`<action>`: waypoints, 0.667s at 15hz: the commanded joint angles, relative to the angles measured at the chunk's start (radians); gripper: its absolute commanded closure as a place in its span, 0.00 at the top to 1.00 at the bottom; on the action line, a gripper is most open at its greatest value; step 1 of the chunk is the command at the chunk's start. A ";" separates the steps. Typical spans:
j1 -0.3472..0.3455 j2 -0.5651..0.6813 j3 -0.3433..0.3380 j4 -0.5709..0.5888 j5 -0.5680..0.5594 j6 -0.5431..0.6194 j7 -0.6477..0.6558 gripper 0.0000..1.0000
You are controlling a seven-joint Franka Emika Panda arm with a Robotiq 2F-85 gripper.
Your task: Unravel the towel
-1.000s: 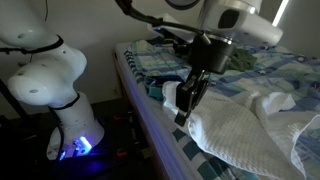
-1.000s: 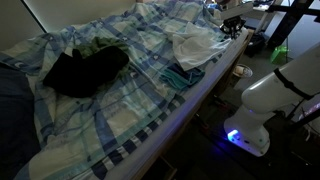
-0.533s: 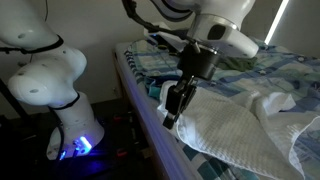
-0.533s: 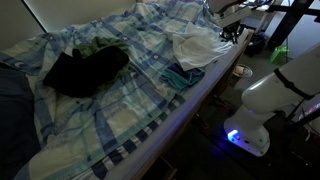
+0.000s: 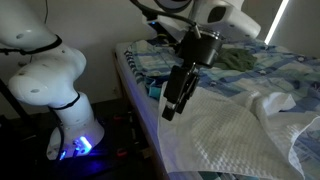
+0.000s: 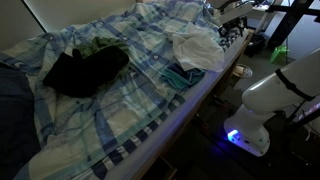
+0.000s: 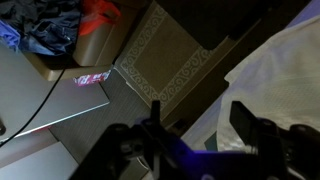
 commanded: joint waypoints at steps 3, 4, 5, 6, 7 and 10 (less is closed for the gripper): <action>0.031 -0.090 0.016 0.032 0.070 -0.004 -0.032 1.00; 0.038 -0.101 0.018 0.039 0.089 -0.003 -0.040 1.00; 0.045 -0.114 0.022 0.043 0.108 0.004 -0.047 1.00; 0.051 -0.127 0.025 0.045 0.124 0.005 -0.059 1.00; 0.057 -0.139 0.028 0.047 0.142 0.008 -0.067 1.00; 0.075 -0.174 0.033 0.042 0.201 0.014 -0.097 1.00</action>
